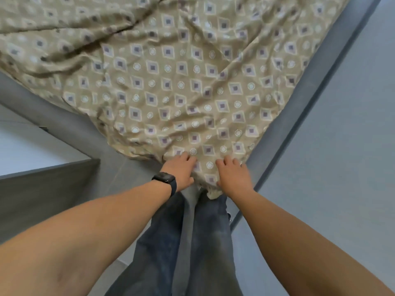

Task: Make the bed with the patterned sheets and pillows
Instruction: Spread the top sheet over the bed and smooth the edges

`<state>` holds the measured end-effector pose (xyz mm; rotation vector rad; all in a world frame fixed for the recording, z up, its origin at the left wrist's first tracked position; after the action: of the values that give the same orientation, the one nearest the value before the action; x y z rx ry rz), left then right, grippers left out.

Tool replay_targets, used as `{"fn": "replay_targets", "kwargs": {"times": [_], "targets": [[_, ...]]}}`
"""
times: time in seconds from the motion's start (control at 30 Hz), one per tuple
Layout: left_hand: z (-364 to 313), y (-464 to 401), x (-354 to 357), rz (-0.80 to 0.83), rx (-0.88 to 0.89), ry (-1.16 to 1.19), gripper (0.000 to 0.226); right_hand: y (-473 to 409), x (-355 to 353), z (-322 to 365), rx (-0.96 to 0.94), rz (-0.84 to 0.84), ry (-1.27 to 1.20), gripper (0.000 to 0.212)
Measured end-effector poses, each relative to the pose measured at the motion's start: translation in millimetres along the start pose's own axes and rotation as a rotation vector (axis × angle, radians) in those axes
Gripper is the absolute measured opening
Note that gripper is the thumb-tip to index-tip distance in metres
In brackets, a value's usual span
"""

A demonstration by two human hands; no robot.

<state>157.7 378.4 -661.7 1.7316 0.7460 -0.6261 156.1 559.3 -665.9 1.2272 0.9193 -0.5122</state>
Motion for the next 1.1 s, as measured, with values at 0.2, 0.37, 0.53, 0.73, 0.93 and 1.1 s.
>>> {"fn": "replay_targets", "kwargs": {"times": [0.2,0.37,0.53,0.73,0.93,1.1], "targets": [[-1,-47,34,-0.094,0.063,-0.186,0.027,-28,39,-6,-0.182,-0.113,0.121,0.029],[-10,-37,28,0.102,0.129,-0.175,0.020,-15,33,-13,-0.265,-0.017,0.094,0.014],[-42,-7,52,0.342,0.125,0.130,0.007,10,47,-33,-0.210,0.441,0.125,0.020],[-58,-19,75,0.394,0.067,0.223,0.012,11,69,-43,-0.195,0.443,0.223,0.022],[-63,-15,78,0.379,0.073,0.309,0.008,4,77,-43,-0.120,0.435,0.277,0.027],[-54,12,50,0.355,-0.012,0.453,0.009,11,24,-10,-0.097,0.273,0.113,0.028]]}}
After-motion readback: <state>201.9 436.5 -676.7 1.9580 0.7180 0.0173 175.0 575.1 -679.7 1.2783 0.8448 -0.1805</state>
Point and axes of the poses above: each hand's wrist, its own y-axis away from the middle knuckle, its own x-axis out of the palm, z = x × y, the point moved 4 cm from there along -y, towards the middle knuckle, and after that the axes turned 11 degrees about -z, right-handed, at the moved point
